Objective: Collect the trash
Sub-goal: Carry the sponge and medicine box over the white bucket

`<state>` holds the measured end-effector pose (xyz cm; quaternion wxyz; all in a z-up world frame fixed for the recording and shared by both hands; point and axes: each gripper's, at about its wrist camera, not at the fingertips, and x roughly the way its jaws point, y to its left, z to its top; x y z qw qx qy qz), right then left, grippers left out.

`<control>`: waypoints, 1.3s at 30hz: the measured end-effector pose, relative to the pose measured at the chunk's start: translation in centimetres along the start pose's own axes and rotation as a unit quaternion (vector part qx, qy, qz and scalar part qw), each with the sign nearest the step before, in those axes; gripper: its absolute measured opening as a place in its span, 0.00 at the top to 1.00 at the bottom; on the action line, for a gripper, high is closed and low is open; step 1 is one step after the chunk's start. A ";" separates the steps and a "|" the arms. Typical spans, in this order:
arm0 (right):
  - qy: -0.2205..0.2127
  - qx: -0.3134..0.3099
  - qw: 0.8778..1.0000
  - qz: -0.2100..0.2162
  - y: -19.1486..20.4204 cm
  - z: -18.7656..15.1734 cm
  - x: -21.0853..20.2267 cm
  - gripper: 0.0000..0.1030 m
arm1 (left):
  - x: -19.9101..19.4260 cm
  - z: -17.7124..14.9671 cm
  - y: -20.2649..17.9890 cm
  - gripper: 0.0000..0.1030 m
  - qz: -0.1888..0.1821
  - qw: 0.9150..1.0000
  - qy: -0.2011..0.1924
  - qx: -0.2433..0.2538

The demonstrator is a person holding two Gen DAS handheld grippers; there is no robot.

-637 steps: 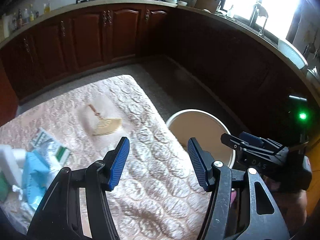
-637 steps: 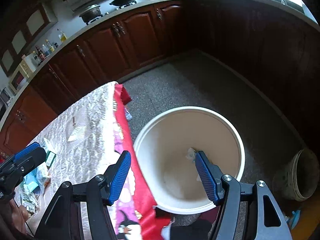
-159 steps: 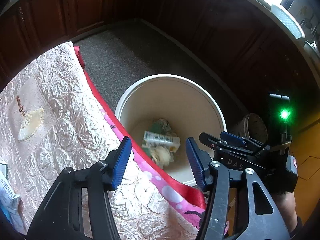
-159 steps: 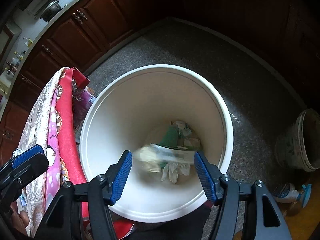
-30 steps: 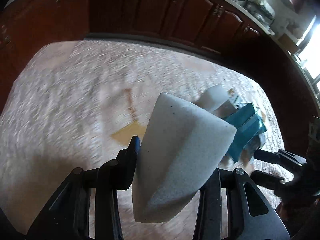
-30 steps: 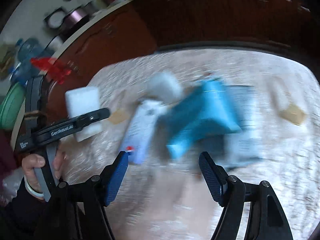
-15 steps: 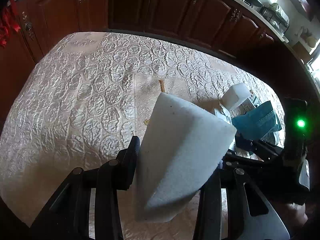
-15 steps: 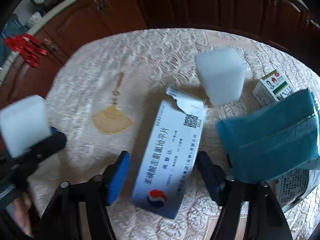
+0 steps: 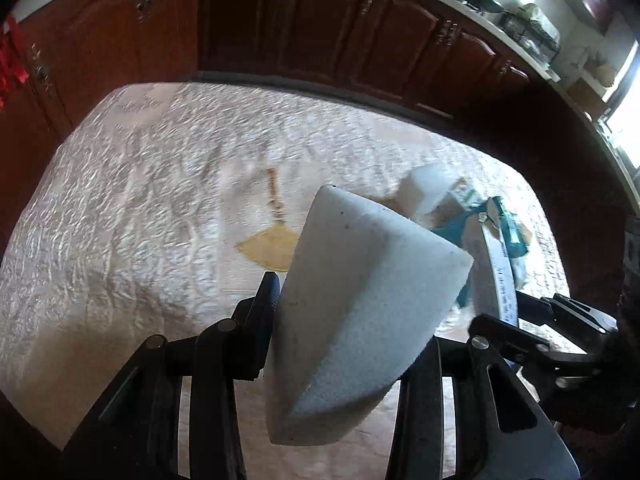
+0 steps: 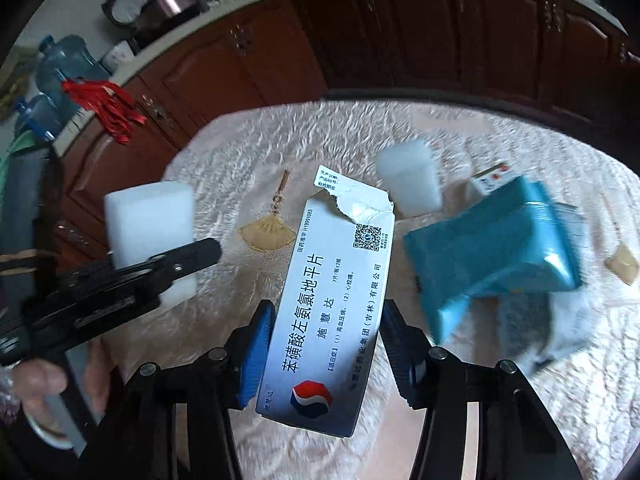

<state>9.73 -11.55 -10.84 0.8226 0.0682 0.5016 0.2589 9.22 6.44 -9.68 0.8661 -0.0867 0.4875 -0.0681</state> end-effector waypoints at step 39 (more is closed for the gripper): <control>-0.146 0.282 0.930 -0.187 -28.9 -14.1 -23.4 0.50 | 4.9 -2.3 -37.8 0.64 -0.163 0.949 0.046 0.265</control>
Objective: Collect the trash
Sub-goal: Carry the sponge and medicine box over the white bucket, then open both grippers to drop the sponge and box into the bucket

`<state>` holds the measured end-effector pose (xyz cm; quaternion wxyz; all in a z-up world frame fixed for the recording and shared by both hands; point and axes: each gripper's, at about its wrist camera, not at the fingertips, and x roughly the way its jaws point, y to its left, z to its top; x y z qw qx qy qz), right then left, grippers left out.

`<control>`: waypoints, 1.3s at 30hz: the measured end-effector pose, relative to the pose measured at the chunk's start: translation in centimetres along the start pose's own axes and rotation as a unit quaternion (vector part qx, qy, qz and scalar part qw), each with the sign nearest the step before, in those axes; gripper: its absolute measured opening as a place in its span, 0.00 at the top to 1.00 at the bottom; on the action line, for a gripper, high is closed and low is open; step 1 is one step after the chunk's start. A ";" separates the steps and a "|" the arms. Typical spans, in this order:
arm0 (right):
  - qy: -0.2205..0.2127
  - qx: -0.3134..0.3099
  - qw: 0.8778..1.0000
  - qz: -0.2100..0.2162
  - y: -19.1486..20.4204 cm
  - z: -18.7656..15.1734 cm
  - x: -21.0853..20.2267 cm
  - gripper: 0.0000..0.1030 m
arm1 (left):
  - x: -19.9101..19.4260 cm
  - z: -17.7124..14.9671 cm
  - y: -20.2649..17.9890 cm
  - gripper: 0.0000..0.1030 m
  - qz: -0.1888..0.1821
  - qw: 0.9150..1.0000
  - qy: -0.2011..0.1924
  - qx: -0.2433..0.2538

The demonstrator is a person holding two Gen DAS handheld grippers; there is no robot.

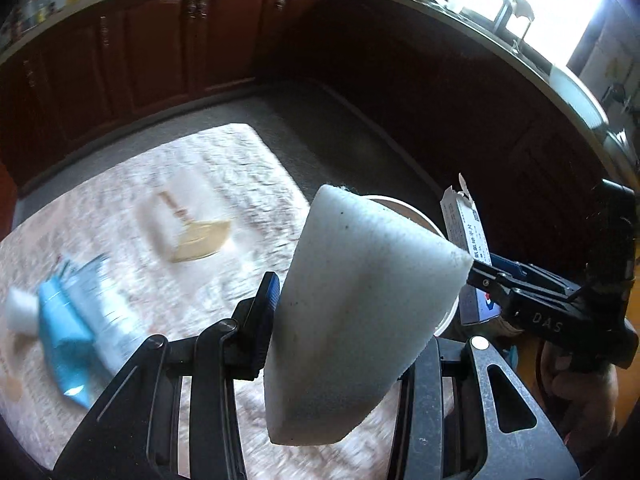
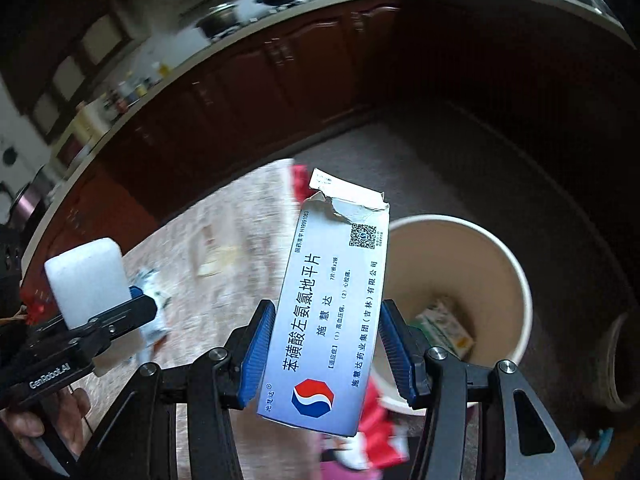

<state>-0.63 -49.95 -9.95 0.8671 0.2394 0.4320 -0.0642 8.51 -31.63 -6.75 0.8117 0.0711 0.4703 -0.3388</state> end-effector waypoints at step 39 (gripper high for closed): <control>0.064 0.101 0.991 -0.056 -11.4 -1.2 5.9 0.50 | 12.8 2.8 -6.8 0.61 -0.042 0.996 0.068 0.027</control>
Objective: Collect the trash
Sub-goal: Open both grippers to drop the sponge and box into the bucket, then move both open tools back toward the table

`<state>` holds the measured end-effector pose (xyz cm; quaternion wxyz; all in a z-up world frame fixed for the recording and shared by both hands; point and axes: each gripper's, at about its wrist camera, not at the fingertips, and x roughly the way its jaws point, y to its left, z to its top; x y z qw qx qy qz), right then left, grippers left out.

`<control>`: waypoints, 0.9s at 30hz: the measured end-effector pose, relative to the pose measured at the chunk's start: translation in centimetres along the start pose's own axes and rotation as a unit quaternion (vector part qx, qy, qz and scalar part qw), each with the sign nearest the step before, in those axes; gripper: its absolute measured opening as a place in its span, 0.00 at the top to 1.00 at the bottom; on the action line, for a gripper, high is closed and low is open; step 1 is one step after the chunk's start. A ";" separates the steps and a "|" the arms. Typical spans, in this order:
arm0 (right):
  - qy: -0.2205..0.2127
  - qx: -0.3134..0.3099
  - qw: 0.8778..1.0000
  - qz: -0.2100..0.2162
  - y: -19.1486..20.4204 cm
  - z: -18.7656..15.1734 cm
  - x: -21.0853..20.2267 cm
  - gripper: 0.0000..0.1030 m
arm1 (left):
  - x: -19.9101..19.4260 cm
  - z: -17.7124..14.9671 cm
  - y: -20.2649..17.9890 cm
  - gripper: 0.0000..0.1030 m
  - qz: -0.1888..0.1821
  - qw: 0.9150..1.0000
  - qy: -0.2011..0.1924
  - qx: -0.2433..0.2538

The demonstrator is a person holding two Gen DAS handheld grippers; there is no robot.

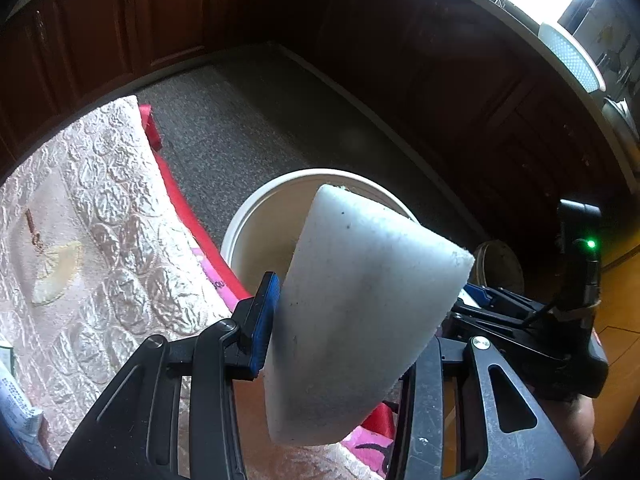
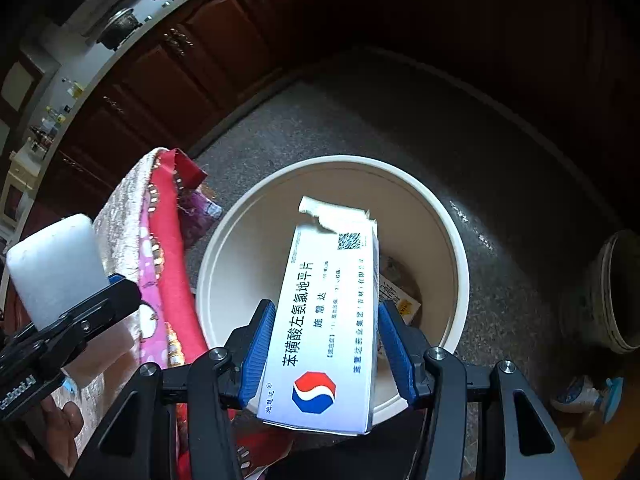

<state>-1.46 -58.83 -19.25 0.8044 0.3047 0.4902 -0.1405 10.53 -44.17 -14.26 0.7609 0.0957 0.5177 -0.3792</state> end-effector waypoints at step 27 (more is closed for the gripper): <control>-0.018 0.003 1.000 -0.016 1.8 -0.5 -0.9 0.39 | -3.6 -1.6 0.7 0.44 0.010 0.999 -0.034 -0.005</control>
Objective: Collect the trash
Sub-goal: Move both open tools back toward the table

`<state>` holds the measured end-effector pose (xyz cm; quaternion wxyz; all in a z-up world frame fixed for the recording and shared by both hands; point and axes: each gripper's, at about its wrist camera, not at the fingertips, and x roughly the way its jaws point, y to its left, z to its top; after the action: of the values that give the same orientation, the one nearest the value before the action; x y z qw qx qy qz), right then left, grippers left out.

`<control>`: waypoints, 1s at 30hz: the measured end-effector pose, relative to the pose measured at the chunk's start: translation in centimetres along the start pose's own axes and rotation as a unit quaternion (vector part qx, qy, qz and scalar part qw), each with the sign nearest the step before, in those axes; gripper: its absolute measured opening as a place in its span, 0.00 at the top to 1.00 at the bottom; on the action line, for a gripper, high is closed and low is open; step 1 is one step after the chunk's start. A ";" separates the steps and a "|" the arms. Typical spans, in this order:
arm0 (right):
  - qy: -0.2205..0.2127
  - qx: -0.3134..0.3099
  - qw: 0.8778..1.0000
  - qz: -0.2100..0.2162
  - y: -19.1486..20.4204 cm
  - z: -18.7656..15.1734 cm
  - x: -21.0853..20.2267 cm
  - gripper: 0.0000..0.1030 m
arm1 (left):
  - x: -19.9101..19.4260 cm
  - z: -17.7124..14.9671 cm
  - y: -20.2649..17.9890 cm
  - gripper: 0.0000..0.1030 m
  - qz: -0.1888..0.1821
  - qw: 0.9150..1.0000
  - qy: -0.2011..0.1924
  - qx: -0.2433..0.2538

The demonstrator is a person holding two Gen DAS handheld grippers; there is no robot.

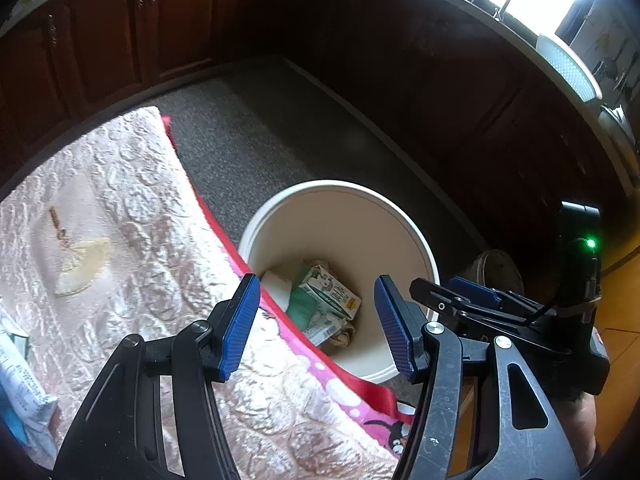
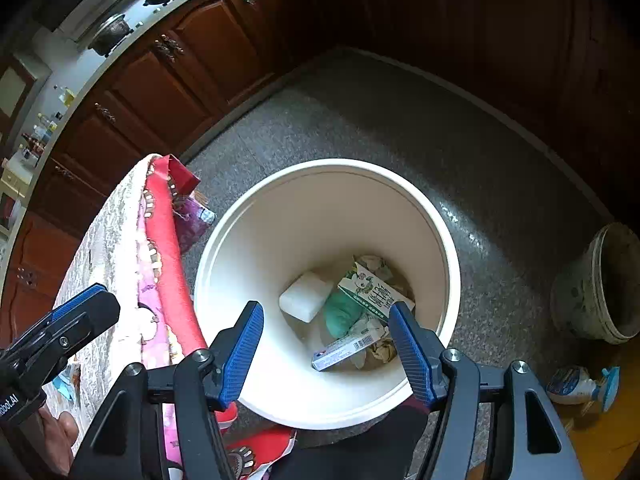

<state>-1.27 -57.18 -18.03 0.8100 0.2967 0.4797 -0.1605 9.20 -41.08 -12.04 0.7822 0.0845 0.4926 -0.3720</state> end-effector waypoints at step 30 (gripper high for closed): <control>-0.049 -0.095 0.994 0.021 9.5 -2.1 -5.0 0.35 | -10.4 -3.9 6.0 0.44 0.075 0.992 -0.094 -0.044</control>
<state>0.03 -48.62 -11.38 0.8601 0.2201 0.4464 -0.1118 7.97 -29.71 -6.67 0.8537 0.0514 0.4251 -0.2964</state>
